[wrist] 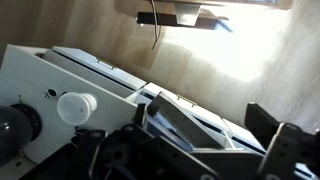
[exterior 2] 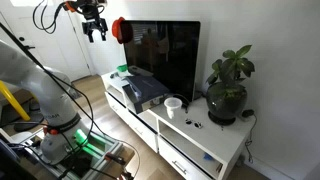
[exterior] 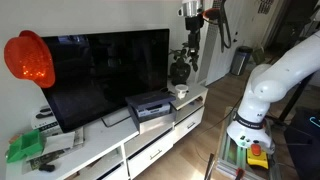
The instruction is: Remove the lid from the clear cup and put it on the television stand top
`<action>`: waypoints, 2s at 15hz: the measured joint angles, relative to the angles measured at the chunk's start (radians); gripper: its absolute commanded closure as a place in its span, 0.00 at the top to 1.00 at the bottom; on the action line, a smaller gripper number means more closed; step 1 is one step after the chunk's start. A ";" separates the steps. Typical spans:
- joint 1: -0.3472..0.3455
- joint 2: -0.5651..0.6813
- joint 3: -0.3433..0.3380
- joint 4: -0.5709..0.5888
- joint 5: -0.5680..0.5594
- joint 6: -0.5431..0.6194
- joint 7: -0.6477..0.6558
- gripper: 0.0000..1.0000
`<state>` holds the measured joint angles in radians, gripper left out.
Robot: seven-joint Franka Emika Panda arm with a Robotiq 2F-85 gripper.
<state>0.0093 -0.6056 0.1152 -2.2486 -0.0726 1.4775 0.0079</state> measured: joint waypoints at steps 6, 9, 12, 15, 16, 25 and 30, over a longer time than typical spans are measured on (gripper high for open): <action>0.000 -0.001 0.000 0.001 0.000 0.000 0.000 1.00; 0.000 -0.001 0.000 0.001 0.000 0.000 0.000 1.00; 0.000 -0.001 0.000 0.001 0.000 0.000 0.000 1.00; 0.000 -0.001 -0.001 0.001 0.000 0.000 0.000 1.00; 0.000 0.002 -0.005 -0.003 0.000 0.000 0.001 1.00; -0.023 0.033 -0.165 -0.317 -0.241 0.395 -0.120 1.00; -0.052 0.048 -0.266 -0.425 -0.177 0.487 -0.136 1.00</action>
<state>-0.0424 -0.5581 -0.1512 -2.6735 -0.2499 1.9643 -0.1281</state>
